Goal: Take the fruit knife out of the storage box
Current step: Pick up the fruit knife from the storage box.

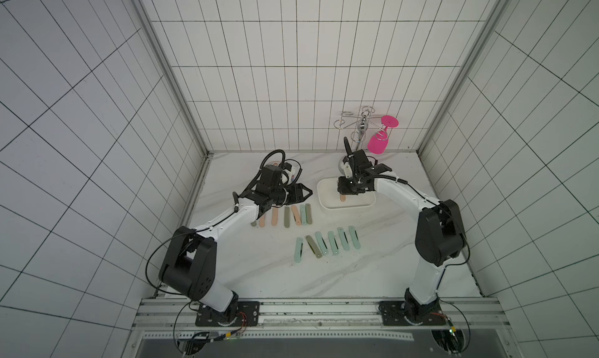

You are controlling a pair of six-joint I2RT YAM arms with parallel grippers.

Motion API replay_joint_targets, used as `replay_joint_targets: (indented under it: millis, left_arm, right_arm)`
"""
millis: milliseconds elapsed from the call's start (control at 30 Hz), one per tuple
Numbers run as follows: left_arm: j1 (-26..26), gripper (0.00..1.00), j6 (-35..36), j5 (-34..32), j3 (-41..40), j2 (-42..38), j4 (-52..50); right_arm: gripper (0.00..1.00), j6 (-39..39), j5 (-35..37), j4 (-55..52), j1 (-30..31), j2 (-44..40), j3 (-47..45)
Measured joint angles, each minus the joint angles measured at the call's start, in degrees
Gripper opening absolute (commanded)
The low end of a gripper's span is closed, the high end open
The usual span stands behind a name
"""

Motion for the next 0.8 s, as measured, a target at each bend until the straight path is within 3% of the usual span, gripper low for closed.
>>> replay_joint_targets:
  millis: [400, 800]
  left_arm:
    - [-0.6, 0.58, -8.5, 4.9, 0.3, 4.5, 9.9]
    - [-1.0, 0.58, -12.1, 5.9, 0.3, 7.5, 13.7]
  right_arm:
    - [0.01, -1.3, -4.4, -0.1, 7.4, -4.8, -2.1]
    - [0.02, -1.3, -6.8, 0.0, 9.6, -5.2, -2.1]
